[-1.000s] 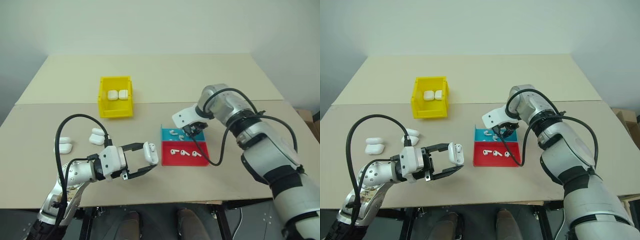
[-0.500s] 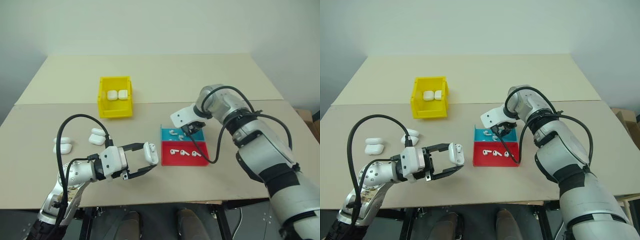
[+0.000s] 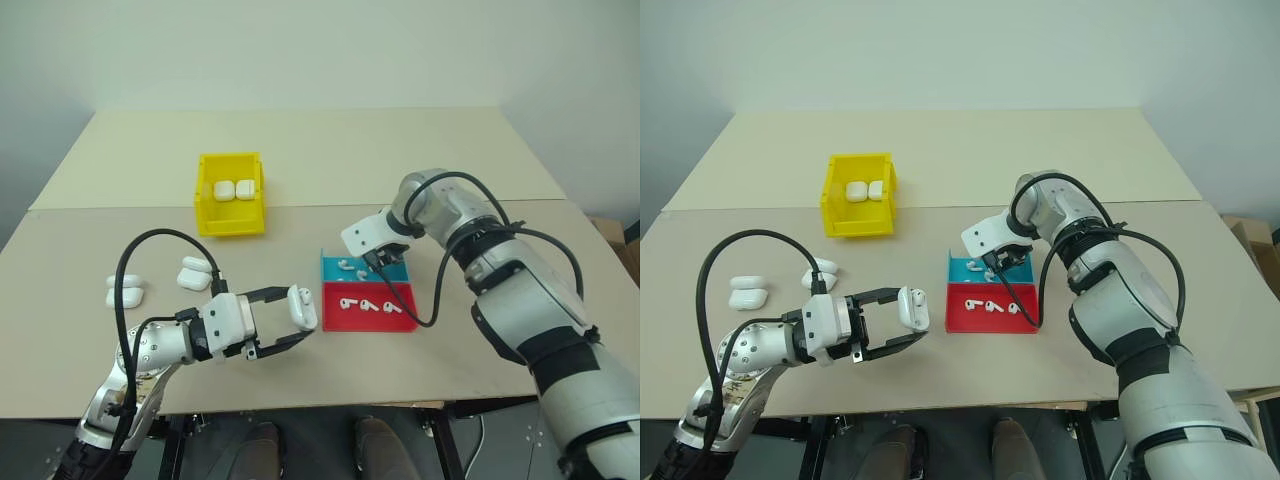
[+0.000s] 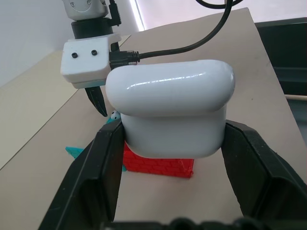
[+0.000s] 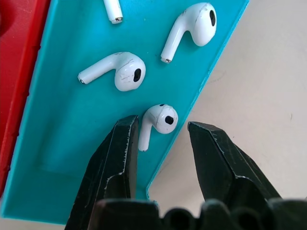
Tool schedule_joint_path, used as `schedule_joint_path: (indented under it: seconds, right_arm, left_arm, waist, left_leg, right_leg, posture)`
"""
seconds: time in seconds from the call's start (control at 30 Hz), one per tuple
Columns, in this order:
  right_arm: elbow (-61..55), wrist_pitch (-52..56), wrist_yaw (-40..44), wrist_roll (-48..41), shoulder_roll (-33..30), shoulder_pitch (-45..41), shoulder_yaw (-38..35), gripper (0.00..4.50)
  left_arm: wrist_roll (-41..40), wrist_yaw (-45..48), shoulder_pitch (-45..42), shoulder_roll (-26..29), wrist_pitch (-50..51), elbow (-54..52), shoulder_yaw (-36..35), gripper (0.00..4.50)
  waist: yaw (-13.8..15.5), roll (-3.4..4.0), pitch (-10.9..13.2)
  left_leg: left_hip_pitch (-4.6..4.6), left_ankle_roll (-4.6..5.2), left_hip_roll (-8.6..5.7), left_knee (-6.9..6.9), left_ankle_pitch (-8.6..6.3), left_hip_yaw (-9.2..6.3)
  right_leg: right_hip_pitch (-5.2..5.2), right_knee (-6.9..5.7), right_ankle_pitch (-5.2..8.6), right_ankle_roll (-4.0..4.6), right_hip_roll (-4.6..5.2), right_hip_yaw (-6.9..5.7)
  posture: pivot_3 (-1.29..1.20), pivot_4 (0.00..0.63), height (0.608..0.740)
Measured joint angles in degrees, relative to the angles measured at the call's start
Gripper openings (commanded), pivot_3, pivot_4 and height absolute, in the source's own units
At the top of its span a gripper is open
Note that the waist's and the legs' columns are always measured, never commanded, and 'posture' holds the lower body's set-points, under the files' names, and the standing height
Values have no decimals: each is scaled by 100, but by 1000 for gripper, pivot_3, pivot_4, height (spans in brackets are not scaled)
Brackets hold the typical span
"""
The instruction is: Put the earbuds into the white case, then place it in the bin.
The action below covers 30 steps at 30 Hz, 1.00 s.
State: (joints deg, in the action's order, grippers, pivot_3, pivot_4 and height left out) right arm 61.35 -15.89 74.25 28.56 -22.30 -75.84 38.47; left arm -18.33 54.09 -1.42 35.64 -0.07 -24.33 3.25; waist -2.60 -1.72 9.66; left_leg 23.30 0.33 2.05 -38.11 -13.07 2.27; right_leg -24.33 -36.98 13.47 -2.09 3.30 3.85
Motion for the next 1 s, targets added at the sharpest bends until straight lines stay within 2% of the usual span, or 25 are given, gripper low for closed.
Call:
schedule_joint_path:
  seconds: [0.2, 0.27, 1.0]
  right_arm:
    - [0, -91, 23, 13, 11, 1, -64, 2028]
    - [2, -100, 23, 45, 15, 1, -64, 1667]
    - [0, -248, 42, 175, 14, 35, -83, 1667]
  left_arm:
    - [7, 0, 0, 0, -2, 0, 2, 2764]
    - [14, 0, 0, 0, -4, 0, 4, 2764]
    - [48, 25, 0, 0, -88, 4, 31, 2764]
  waist:
    - [0, 0, 0]
    - [1, 0, 0]
    - [1, 0, 0]
  left_leg:
    - [0, 0, 0, 0, 0, 0]
    - [0, 0, 0, 0, 0, 0]
    - [0, 0, 0, 0, 0, 0]
  right_leg:
    - [0, 0, 0, 0, 0, 0]
    - [0, 0, 0, 0, 0, 0]
    - [0, 0, 0, 0, 0, 0]
  posture:
    - [0, 150, 740]
    - [0, 150, 740]
    - [0, 150, 740]
